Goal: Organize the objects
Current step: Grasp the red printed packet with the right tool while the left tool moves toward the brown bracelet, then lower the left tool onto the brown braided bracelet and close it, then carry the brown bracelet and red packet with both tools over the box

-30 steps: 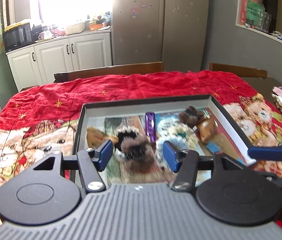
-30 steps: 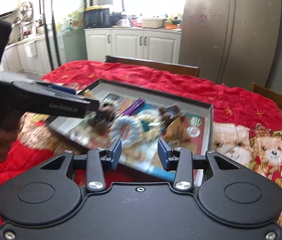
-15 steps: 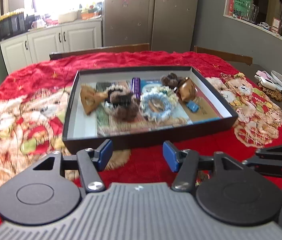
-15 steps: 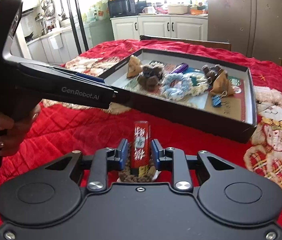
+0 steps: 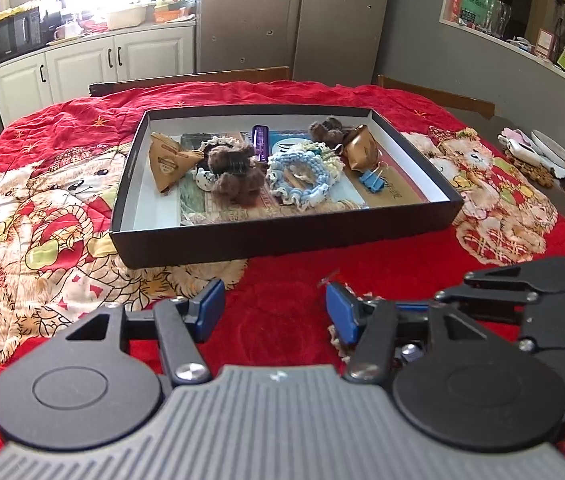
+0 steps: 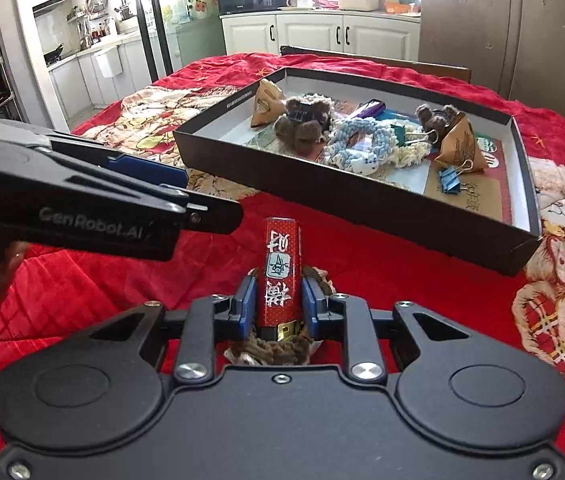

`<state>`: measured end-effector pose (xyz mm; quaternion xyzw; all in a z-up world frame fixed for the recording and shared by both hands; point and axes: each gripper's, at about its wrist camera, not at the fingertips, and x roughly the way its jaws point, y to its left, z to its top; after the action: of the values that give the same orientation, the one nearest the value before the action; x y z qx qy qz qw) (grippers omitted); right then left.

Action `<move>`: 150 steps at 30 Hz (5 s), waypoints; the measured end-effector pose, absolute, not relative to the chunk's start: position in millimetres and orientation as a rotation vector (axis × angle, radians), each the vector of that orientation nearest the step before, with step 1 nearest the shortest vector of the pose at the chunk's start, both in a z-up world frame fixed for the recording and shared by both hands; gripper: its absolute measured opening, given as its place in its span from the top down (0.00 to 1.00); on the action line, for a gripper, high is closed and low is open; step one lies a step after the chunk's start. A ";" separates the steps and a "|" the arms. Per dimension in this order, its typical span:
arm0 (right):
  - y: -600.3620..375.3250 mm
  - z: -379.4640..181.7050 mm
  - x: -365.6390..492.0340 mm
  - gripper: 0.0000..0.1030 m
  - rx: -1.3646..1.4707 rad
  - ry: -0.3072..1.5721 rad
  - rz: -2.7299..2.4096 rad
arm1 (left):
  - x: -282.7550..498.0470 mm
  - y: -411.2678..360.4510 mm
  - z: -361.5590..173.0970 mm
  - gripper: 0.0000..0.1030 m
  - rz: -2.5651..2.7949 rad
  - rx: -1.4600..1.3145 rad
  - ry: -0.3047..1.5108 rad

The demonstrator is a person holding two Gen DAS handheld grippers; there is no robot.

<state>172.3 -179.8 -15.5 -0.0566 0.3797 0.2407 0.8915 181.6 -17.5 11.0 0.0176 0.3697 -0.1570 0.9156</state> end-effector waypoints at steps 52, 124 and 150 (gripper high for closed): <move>-271.5 1.8 142.0 0.78 0.240 0.714 0.309 | 173.4 -95.0 -19.7 0.34 -0.647 0.049 0.860; -225.6 51.7 155.7 0.78 -0.134 0.655 0.404 | 183.7 -30.6 51.9 0.89 -0.451 0.037 0.681; -189.9 36.1 359.7 0.78 -0.031 0.676 0.305 | 380.3 -12.7 42.3 0.89 -0.212 -0.060 0.728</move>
<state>359.7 -189.9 36.1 -0.0153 0.3304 0.1491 0.9319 380.3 -12.7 42.3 -0.0294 0.3555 -0.1036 0.9285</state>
